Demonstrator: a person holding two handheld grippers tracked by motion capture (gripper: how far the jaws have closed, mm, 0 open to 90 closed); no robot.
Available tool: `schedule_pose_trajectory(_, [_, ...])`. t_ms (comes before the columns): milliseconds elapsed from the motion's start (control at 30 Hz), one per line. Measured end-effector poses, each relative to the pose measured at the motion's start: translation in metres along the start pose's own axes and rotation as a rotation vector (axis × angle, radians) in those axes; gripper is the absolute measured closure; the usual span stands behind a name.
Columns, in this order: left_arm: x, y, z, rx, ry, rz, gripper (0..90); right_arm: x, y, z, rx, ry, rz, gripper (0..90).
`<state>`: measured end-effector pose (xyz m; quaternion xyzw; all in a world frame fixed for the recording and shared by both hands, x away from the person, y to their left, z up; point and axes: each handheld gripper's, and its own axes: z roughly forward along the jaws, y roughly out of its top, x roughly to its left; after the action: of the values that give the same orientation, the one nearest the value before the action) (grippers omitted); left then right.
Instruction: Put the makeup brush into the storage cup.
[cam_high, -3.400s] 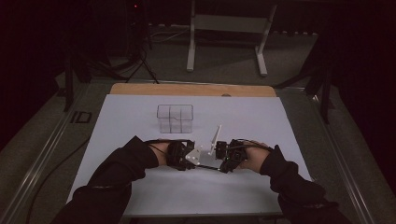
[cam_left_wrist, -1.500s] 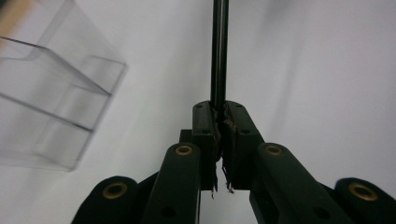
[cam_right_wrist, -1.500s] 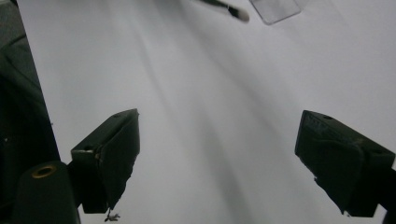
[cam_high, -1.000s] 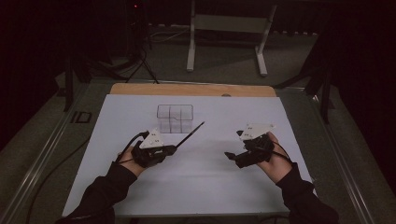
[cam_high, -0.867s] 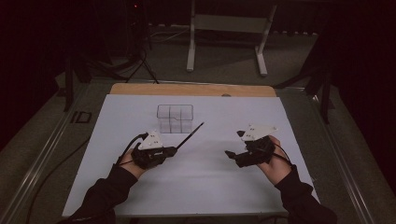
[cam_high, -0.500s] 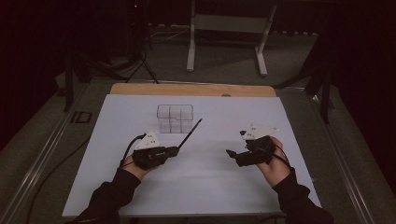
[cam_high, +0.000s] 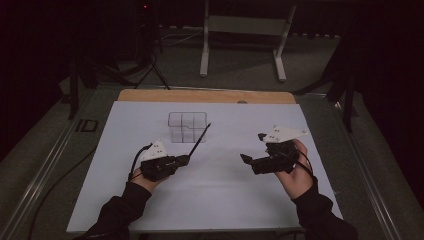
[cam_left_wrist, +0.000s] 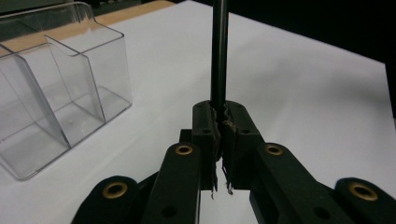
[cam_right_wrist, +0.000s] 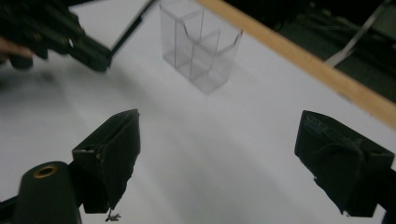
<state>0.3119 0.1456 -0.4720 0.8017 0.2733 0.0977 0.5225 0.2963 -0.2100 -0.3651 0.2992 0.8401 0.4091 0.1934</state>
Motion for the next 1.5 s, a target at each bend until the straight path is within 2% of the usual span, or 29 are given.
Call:
schedule_pose_trajectory(33, [0.000,0.000,0.000,-0.001,0.010,0.005,85.8,0.001,0.003,-0.002,-0.015,0.010,0.006,14.3])
schedule_pose_trajectory(100, [0.000,0.000,0.000,-0.007,-0.003,-0.001,85.9,0.003,0.010,-0.005,-0.033,0.020,0.018,14.5])
schedule_pose_trajectory(133, [0.000,0.000,0.000,-0.009,0.007,0.005,85.8,0.004,0.013,-0.005,-0.040,0.017,0.016,14.5])
schedule_pose_trajectory(200, [-0.001,-0.001,0.000,-0.014,-0.004,-0.006,85.8,0.008,0.018,-0.006,-0.052,0.008,0.013,14.1])
schedule_pose_trajectory(233, [-0.001,-0.001,0.000,-0.015,0.006,0.004,85.8,0.009,0.020,-0.005,-0.061,0.004,0.019,14.0])
schedule_pose_trajectory(333, [-0.001,0.000,0.000,-0.019,0.000,0.001,85.8,0.013,0.024,-0.001,-0.085,0.010,0.031,11.0])
schedule_pose_trajectory(400, [-0.002,0.000,0.000,-0.015,0.004,0.003,85.8,0.015,0.026,0.003,-0.098,0.045,0.044,10.1])
schedule_pose_trajectory(533, [-0.003,-0.001,0.001,-0.005,0.001,0.009,85.8,0.022,0.027,0.014,-0.128,0.026,0.047,10.1])
schedule_pose_trajectory(600, [-0.004,-0.001,0.001,-0.006,0.005,0.016,85.8,0.023,0.026,0.021,-0.120,0.070,0.078,10.1])
schedule_pose_trajectory(633, [-0.004,-0.001,0.001,-0.006,0.005,0.016,85.8,0.023,0.026,0.021,-0.120,0.070,0.078,10.1])
schedule_pose_trajectory(667, [-0.005,0.000,0.002,-0.005,0.000,0.022,85.8,0.023,0.024,0.029,-0.133,0.091,0.102,10.2])
schedule_pose_trajectory(767, [-0.006,0.001,0.001,-0.006,0.002,0.029,85.8,0.023,0.022,0.034,-0.135,0.092,0.110,10.6])
schedule_pose_trajectory(800, [-0.006,0.000,0.001,-0.007,0.003,0.031,85.8,0.021,0.020,0.039,-0.149,0.125,0.137,13.0])
schedule_pose_trajectory(900, [-0.007,0.000,0.002,-0.007,0.001,0.032,85.8,0.021,0.019,0.042,-0.159,0.135,0.149,13.3])
schedule_pose_trajectory(1100, [-0.008,0.000,0.003,-0.002,-0.003,0.044,85.8,0.021,0.018,0.056,-0.168,0.202,0.186,14.7])
schedule_pose_trajectory(1300, [-0.008,0.001,0.002,-0.001,-0.006,0.047,85.8,0.020,0.018,0.066,-0.185,0.235,0.245,20.1])
schedule_pose_trajectory(1333, [-0.008,0.000,0.002,-0.002,0.001,0.052,85.8,0.020,0.018,0.068,-0.192,0.227,0.252,21.7])
schedule_pose_trajectory(1500, [-0.008,0.001,0.002,-0.001,-0.001,0.057,85.8,0.018,0.021,0.076,-0.207,0.266,0.315,26.2])
